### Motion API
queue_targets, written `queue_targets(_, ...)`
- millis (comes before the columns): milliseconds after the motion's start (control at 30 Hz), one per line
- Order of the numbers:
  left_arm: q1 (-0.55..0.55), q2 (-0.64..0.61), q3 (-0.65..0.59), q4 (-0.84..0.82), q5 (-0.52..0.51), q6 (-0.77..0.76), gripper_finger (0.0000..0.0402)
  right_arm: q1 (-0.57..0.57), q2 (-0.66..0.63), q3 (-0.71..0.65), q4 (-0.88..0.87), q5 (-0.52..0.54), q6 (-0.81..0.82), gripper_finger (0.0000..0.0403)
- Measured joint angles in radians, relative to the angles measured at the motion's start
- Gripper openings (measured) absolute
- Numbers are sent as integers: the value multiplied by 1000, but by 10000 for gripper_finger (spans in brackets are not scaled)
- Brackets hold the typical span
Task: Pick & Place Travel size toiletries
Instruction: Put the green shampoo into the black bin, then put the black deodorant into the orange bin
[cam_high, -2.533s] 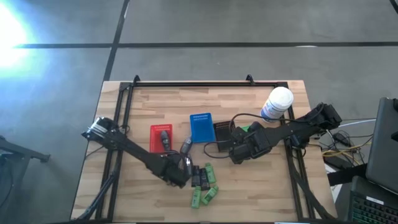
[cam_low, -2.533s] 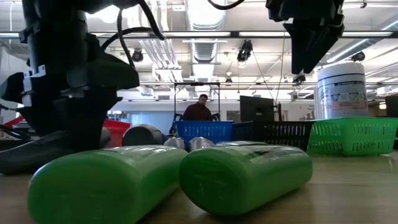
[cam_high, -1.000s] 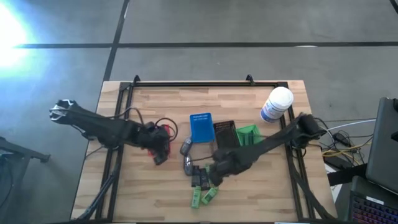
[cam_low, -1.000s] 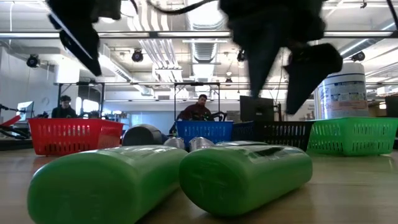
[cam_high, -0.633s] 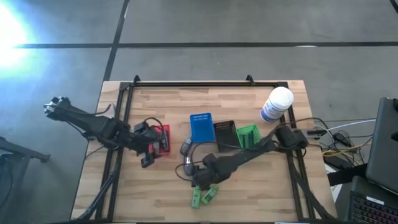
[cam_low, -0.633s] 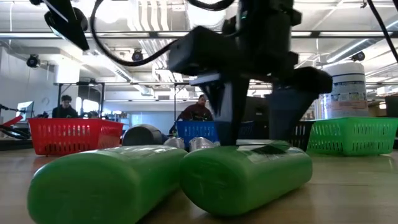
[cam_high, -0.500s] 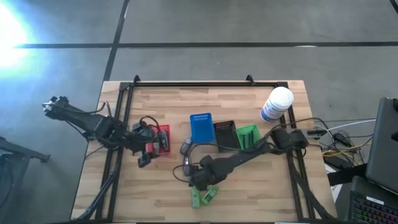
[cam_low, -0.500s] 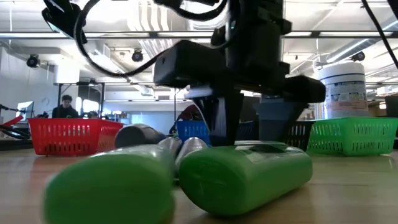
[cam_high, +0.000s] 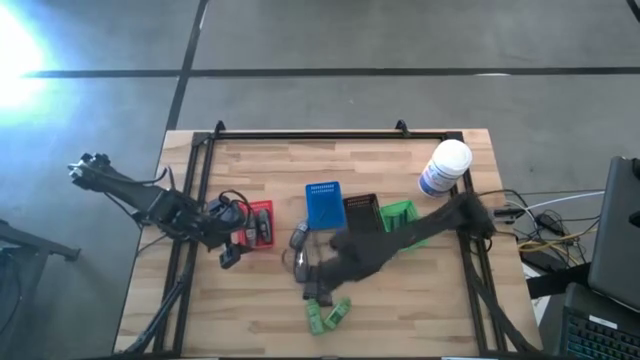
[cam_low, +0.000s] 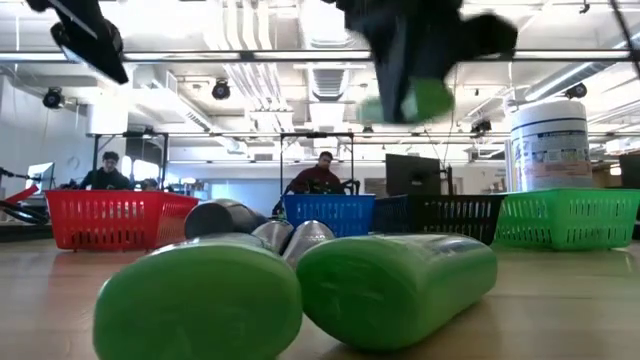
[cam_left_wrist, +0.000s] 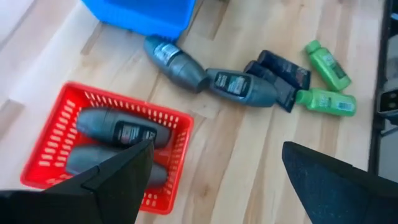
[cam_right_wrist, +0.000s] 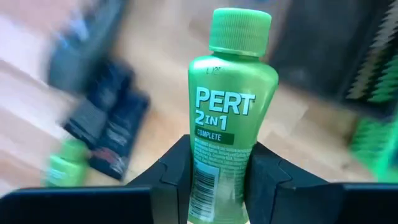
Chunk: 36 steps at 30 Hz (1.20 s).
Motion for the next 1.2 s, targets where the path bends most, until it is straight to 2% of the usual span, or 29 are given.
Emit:
queue_targets(100,-2,10,-42,68,15,-48,360,-52,-93,-82,-7,31,22,93)
queue_targets(200,-6,36,-102,214,42,-88,360,-124,-181,-209,-1,23,28,103)
queue_targets(300,3,90,-147,343,4,-119,360,-197,-254,-355,44,8,-12,114)
queue_targets(400,73,172,-147,389,-19,-121,360,-247,-272,-483,162,-2,-58,133)
queue_targets(533,187,301,-87,392,94,-125,360,-284,-324,-565,280,-24,-125,174)
queue_targets(867,311,604,147,271,126,-26,360,-202,-443,-642,290,81,-125,283)
queue_targets(1200,359,851,291,205,151,30,360,-98,-600,-646,272,219,-66,352)
